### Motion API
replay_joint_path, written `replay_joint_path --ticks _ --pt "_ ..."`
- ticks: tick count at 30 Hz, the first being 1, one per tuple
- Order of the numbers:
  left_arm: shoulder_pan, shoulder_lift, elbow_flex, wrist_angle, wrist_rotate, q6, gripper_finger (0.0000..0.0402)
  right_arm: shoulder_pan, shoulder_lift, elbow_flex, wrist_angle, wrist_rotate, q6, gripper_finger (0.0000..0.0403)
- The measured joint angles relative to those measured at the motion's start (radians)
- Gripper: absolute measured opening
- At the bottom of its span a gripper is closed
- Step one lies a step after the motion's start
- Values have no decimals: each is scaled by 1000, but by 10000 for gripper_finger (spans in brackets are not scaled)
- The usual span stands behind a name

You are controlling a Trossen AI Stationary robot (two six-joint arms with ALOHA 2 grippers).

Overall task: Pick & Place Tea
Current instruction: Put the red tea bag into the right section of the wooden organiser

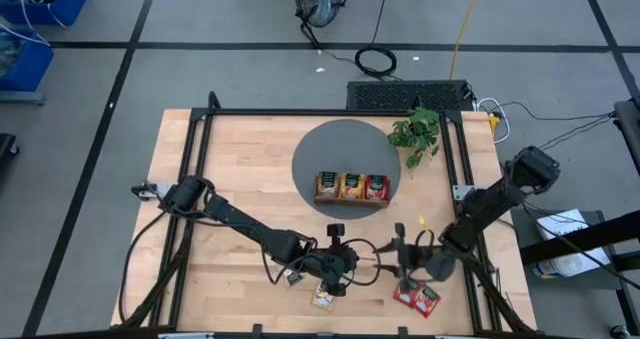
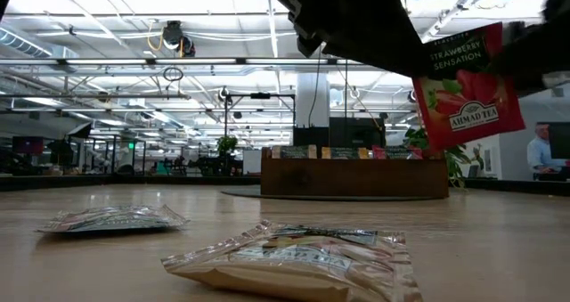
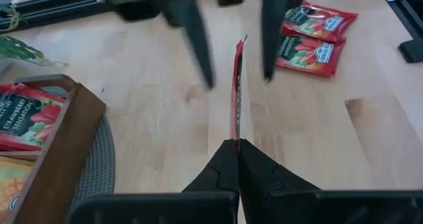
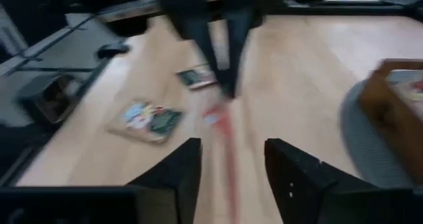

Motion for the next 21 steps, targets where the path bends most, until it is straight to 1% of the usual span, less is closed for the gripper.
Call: replay_joint_path --ticks 2,5,12,16,18,21 --pt "0 0 0 -1 0 -1 1 -29 0 0 -1 -4 1 159" --pt "0 0 0 -2 0 -2 1 -53 0 0 -2 -4 -16 164" --pt "0 0 0 -10 0 -4 1 -58 0 0 10 -4 -31 147" --pt "1 0 0 -9 0 -4 1 -58 0 0 12 -9 -31 116" --pt "2 0 0 -8 1 -4 1 -58 0 0 13 -34 -31 92" --pt "8 0 0 -8 1 -9 1 -58 1 0 12 -58 -38 44"
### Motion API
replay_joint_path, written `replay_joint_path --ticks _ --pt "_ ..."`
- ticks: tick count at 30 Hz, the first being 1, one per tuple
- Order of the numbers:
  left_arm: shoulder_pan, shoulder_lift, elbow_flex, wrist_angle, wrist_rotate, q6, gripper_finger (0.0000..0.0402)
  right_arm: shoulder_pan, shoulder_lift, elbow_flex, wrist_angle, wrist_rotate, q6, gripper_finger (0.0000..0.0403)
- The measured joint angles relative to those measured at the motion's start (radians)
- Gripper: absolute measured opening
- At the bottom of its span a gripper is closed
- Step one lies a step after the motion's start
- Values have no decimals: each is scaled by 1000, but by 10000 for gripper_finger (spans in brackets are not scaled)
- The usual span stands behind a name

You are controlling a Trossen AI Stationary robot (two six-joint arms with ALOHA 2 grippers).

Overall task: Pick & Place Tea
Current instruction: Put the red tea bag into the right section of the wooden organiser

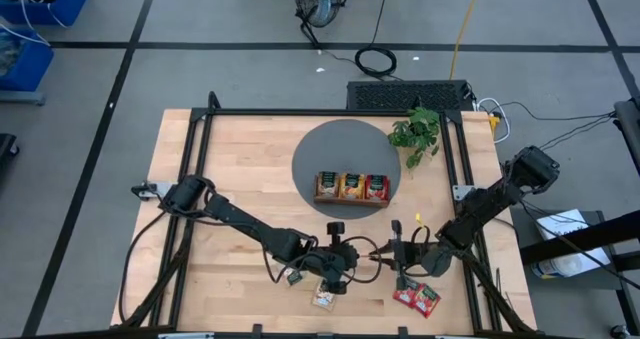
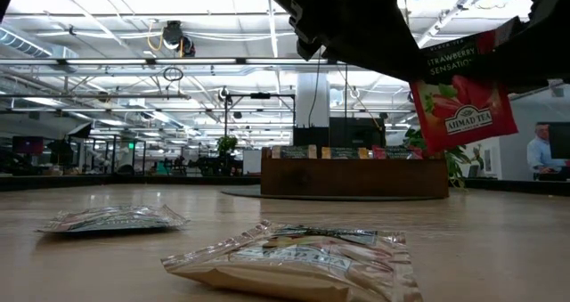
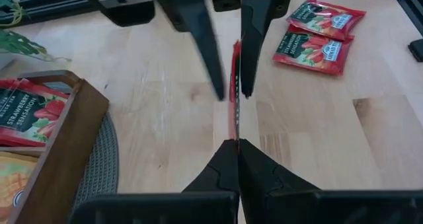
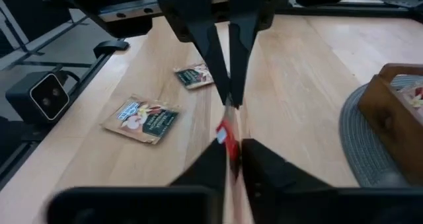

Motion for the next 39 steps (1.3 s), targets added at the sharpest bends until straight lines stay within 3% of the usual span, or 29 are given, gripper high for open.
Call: replay_joint_path --ticks 3,8,15,20,24,26,28,31,34,39 --pt "5 0 0 0 13 -7 1 0 0 0 -1 0 -14 7" --pt "9 0 0 2 19 6 11 0 0 0 -1 6 -27 4" --pt "-16 -58 -2 -37 -23 97 84 0 -15 -15 10 106 -113 1" --pt "-58 -141 -1 -173 -28 42 137 0 -146 -79 40 115 -193 1" --pt "-106 -177 -16 -229 -31 29 152 -9 -330 -149 40 111 -291 1" --pt "-131 -176 -53 -194 -18 52 147 -21 -425 -184 40 110 -304 0" --pt "-149 -171 -100 -73 88 102 129 -45 -511 -219 41 106 -319 0" --pt "-160 -173 -183 192 219 199 76 -119 -615 -275 39 49 -334 0" --pt "-151 -175 -272 347 286 253 17 -231 -679 -317 39 -17 -331 0" --pt "-122 -173 -399 504 289 229 19 -440 -697 -351 26 -212 -279 0"
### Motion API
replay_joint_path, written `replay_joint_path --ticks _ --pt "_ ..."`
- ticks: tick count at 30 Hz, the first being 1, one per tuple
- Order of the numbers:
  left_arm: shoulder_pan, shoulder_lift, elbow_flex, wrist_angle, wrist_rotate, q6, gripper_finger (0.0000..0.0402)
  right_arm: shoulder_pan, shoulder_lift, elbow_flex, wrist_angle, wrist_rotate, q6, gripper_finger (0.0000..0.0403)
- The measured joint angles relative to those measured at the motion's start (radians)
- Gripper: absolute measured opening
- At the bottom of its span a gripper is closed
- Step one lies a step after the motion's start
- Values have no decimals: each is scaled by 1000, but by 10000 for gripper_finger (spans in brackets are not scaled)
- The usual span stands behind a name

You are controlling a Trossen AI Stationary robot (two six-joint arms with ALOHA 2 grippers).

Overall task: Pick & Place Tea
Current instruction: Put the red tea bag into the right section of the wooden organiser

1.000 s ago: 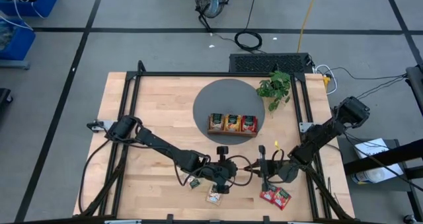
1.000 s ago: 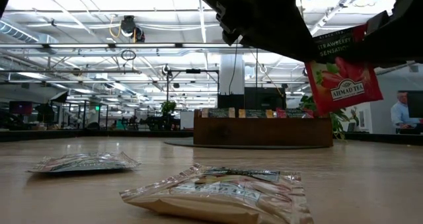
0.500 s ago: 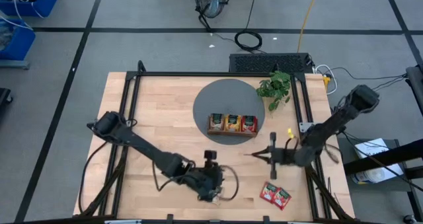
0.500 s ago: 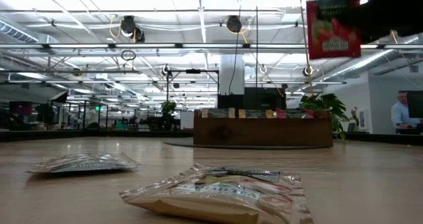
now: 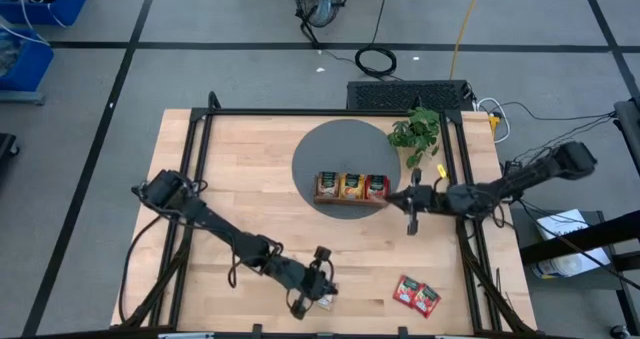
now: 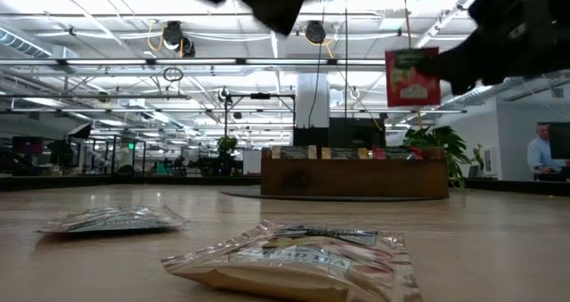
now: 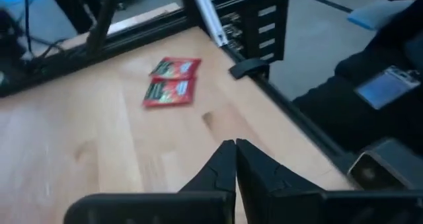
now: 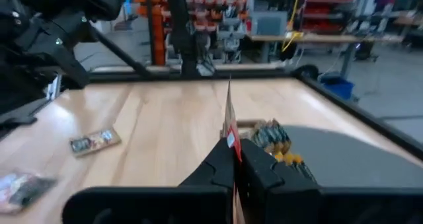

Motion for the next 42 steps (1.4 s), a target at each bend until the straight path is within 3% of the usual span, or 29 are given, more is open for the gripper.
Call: replay_joint_path --ticks 7,11,15,33,42 --pt "19 0 -36 33 14 -35 6 -252 31 -48 -38 -198 36 0" --pt "18 0 -36 30 29 -33 8 -335 42 -79 43 -323 57 0" --pt "18 0 -36 32 30 -30 27 -376 70 -80 50 -360 96 0" --pt "24 0 -36 55 29 -56 35 -390 316 -84 177 -356 89 0" --pt "24 0 -36 53 29 -60 35 -389 393 -85 180 -302 113 0"
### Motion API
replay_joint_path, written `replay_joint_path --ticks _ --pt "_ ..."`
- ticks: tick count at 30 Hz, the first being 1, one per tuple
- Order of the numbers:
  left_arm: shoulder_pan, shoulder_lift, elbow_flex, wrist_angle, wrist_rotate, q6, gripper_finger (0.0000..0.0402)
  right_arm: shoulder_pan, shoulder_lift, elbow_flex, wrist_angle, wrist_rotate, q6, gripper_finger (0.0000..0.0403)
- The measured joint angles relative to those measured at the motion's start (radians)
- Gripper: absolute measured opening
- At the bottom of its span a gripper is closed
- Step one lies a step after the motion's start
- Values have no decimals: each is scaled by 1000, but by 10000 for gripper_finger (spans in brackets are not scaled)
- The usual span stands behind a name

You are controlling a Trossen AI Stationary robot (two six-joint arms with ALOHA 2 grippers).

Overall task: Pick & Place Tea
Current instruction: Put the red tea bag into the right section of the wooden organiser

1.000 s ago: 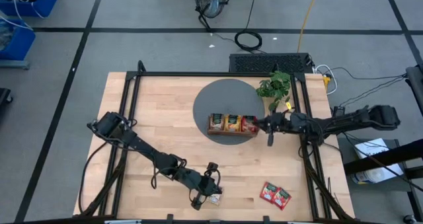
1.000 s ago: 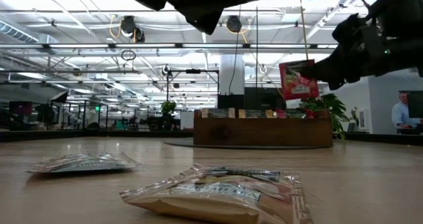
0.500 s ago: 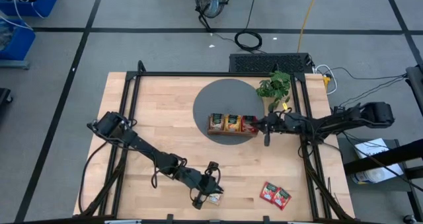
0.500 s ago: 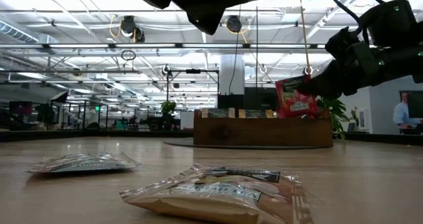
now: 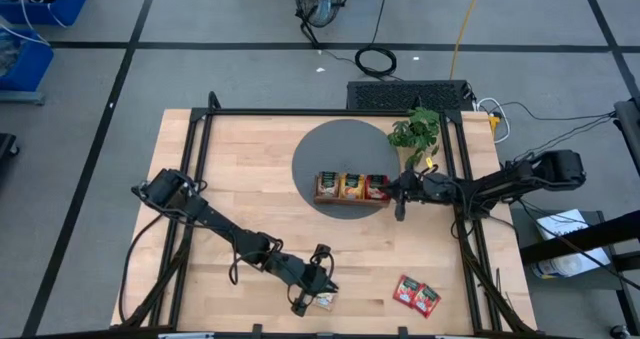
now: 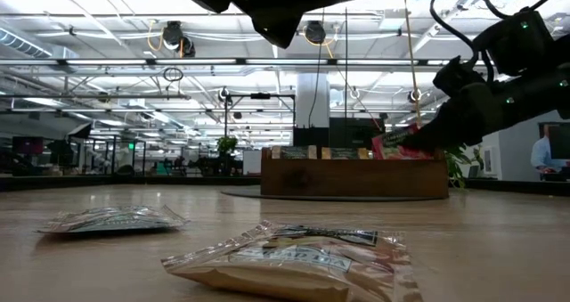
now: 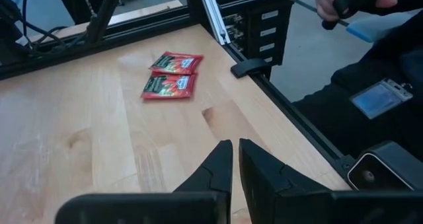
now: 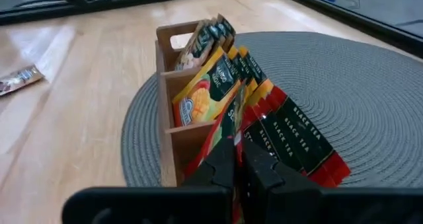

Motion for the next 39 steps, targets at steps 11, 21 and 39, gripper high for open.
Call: replay_joint_path --ticks 11,21,39 --pt "0 0 0 -3 0 -5 35 0 0 0 7 1 28 79" --pt "0 0 0 -4 0 -5 35 0 1 0 172 29 -59 145" --pt "11 0 0 8 -57 -4 35 0 1 71 14 53 -76 13"
